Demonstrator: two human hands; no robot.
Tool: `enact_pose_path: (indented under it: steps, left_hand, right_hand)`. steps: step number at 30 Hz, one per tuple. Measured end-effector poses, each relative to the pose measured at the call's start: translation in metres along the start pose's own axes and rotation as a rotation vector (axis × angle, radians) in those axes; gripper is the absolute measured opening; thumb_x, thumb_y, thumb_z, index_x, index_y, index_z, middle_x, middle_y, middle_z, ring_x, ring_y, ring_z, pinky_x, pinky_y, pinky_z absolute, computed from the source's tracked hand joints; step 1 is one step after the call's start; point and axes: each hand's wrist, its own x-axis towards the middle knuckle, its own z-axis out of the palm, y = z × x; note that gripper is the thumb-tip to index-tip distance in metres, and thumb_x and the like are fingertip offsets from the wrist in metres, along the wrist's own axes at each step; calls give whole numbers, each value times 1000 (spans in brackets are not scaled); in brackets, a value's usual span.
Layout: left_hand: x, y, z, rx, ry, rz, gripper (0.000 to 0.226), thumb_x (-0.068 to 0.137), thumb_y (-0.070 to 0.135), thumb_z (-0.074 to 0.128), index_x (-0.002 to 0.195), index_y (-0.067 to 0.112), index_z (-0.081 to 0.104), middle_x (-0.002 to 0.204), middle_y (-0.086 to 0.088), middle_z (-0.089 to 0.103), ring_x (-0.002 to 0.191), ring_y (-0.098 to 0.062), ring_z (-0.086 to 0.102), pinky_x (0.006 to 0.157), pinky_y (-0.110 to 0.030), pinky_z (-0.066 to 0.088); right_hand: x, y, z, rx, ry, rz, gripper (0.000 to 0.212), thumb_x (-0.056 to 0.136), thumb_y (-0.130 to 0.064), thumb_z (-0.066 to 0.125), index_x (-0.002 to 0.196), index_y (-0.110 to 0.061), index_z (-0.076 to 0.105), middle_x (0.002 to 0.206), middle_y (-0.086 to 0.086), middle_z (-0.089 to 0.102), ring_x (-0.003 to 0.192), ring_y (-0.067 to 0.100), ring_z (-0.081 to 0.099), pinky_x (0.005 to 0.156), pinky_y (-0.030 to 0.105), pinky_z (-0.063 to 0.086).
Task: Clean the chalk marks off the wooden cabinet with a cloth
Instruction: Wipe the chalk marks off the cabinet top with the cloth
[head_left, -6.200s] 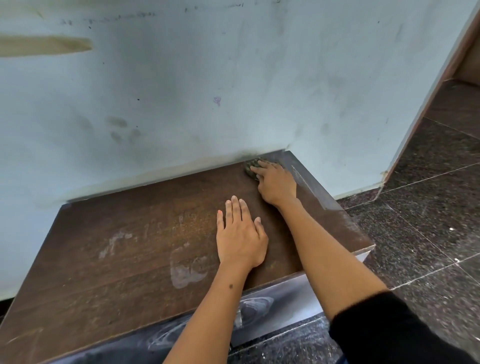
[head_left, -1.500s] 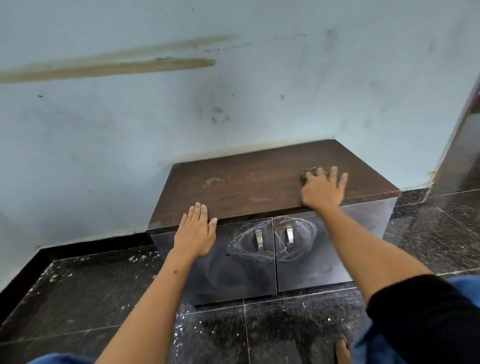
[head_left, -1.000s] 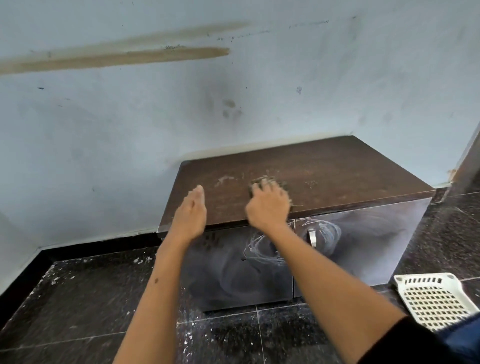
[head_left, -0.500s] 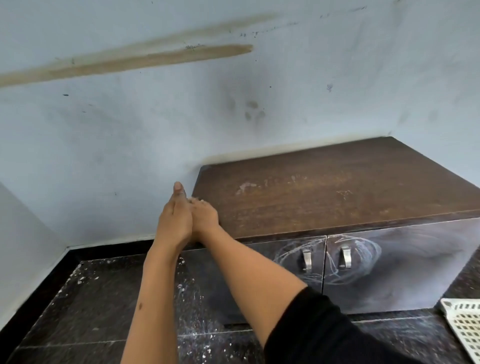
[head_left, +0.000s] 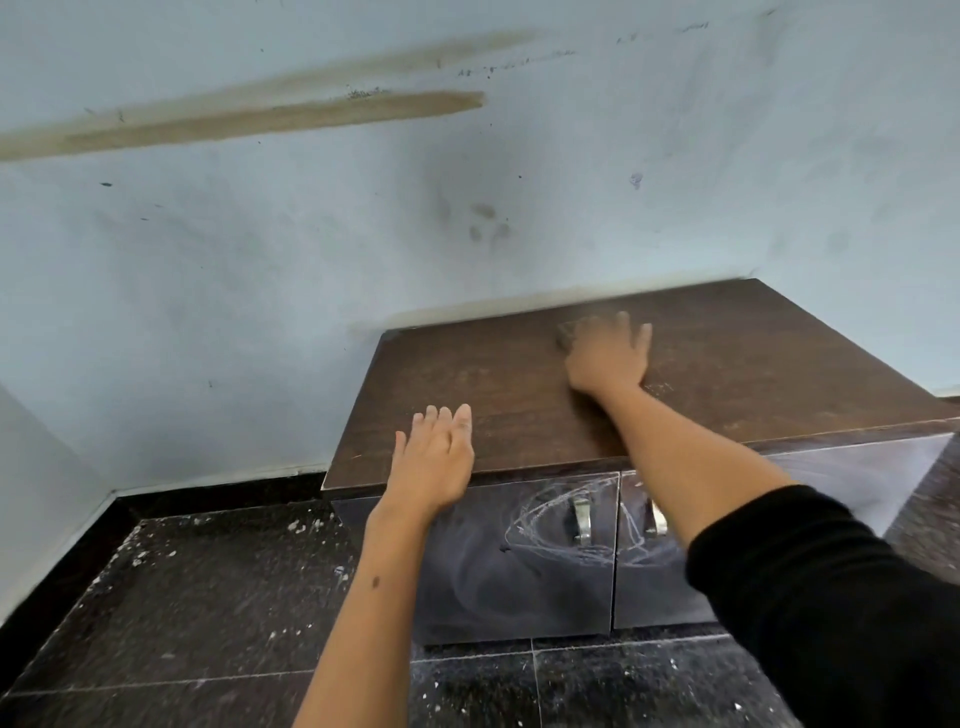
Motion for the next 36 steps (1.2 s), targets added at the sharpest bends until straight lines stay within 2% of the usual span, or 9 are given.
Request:
enact_pose_path:
  steps: [4, 7, 11, 14, 19, 24, 27, 30, 36]
  left_hand:
    - [-7, -5, 13, 137, 3, -2, 58, 102, 40, 7, 152, 9, 10, 160, -7, 0, 147, -21, -4, 117, -39, -5]
    - [-16, -10, 7, 41, 24, 10, 57, 103, 40, 10, 151, 9, 14, 160, -8, 5, 147, -20, -1, 117, -38, -3]
    - [-30, -20, -12, -52, 52, -19, 58, 102, 41, 9, 151, 12, 16, 159, -7, 9, 147, -19, 1, 118, -37, -2]
    - [-39, -27, -25, -113, 58, -18, 56, 103, 41, 10, 151, 12, 16, 159, -6, 10, 147, -18, 2, 119, -37, -1]
    - [-42, -37, -40, -231, 96, -30, 59, 101, 46, 9, 151, 16, 18, 159, -5, 12, 147, -19, 6, 120, -40, 4]
    - [-39, -47, -43, -345, 165, -54, 63, 100, 51, 12, 150, 15, 23, 158, -6, 18, 146, -21, 12, 119, -38, 8]
    - [-30, -51, -42, -388, 222, -48, 62, 101, 48, 11, 148, 13, 30, 154, -9, 28, 144, -23, 21, 118, -36, 14]
    - [-19, -49, -42, -532, 267, -51, 63, 100, 49, 11, 146, 14, 34, 152, -8, 34, 141, -22, 28, 118, -38, 19]
    - [10, -49, -46, -625, 275, -49, 63, 100, 51, 8, 149, 18, 28, 155, -2, 28, 144, -17, 22, 120, -37, 13]
  right_hand:
    - [-6, 70, -20, -58, 30, 152, 51, 91, -22, 36, 142, -19, 38, 154, -3, 26, 146, 29, 3, 110, 60, -9]
    - [-15, 125, -38, -91, 35, 286, 53, 89, -20, 36, 141, -17, 38, 154, -1, 27, 145, 30, 4, 110, 59, -7]
    - [-35, 164, -50, -78, 84, 455, 49, 89, -21, 38, 136, -9, 44, 149, 9, 33, 140, 32, 18, 114, 50, 12]
    - [-57, 134, -47, -35, 98, 494, 48, 90, -23, 38, 135, -9, 45, 149, 12, 32, 137, 34, 24, 109, 43, 22]
    - [-97, 20, -18, 19, 98, 133, 44, 88, -28, 39, 131, -23, 49, 147, 7, 36, 135, 30, 28, 108, 44, 25]
    - [-151, -112, 14, 154, 57, -270, 42, 89, -28, 41, 131, -27, 50, 147, 2, 37, 135, 26, 29, 107, 42, 25]
    - [-165, -165, 22, 230, -41, -459, 42, 99, -33, 35, 140, -26, 40, 153, -1, 29, 142, 25, 20, 112, 41, 20]
    - [-152, -183, 20, 209, -157, -529, 49, 102, -32, 28, 149, -18, 21, 156, -2, 22, 145, 21, 12, 116, 38, 15]
    - [-101, -205, 29, 224, -191, -537, 46, 103, -29, 29, 146, -16, 29, 155, 0, 25, 145, 21, 14, 116, 38, 16]
